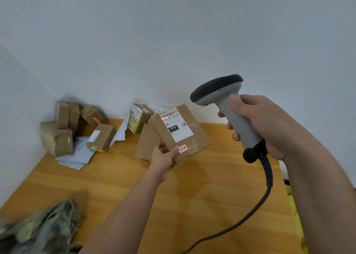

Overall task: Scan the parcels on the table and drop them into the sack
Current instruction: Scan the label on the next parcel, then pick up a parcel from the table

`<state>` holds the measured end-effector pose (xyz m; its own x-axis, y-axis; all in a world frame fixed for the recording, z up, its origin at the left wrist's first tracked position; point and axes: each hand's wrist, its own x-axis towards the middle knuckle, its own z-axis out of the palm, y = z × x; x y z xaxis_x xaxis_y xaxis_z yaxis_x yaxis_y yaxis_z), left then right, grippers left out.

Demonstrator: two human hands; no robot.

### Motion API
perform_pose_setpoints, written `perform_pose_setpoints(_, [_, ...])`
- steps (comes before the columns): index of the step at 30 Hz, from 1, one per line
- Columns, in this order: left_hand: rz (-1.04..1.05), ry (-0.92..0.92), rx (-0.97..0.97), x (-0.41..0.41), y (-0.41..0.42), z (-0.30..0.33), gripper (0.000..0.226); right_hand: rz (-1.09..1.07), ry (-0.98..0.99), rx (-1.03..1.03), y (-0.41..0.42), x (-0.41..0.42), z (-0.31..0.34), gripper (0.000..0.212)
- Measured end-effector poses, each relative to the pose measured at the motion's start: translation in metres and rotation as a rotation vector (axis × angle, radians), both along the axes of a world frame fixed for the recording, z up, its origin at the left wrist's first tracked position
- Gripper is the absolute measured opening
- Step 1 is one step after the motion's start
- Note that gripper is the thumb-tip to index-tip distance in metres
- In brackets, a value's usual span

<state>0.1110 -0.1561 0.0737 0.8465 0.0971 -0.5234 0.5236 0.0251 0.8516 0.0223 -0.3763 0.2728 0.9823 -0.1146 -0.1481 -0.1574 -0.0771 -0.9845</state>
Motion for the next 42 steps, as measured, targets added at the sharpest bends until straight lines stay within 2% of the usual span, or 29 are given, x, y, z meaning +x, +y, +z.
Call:
perform_pose_setpoints(9, [-0.004, 0.048, 0.030, -0.016, 0.008, -0.006, 0.063, 0.036, 0.031, -0.015, 0.003, -0.008, 0.000, 0.029])
perform_pose_setpoints(17, [-0.030, 0.064, -0.012, -0.022, 0.009, -0.006, 0.051, -0.022, 0.040, -0.033, 0.009, -0.023, 0.013, 0.032])
perform_pose_setpoints(22, [-0.071, 0.037, -0.043, -0.022, 0.022, 0.002, 0.066, -0.066, 0.034, -0.022, 0.030, -0.030, 0.020, 0.030])
perform_pose_setpoints(31, [-0.096, -0.048, -0.031, -0.040, 0.124, 0.025, 0.069, -0.013, -0.027, -0.036, 0.127, -0.036, 0.034, 0.032])
perform_pose_setpoints(34, [-0.064, -0.059, -0.023, -0.050, 0.168, 0.028, 0.075, 0.064, -0.022, -0.041, 0.167, -0.036, 0.036, 0.031])
perform_pose_setpoints(42, [0.112, -0.084, -0.044, -0.107, 0.306, 0.031, 0.066, 0.283, 0.043, 0.004, 0.299, -0.034, 0.028, 0.033])
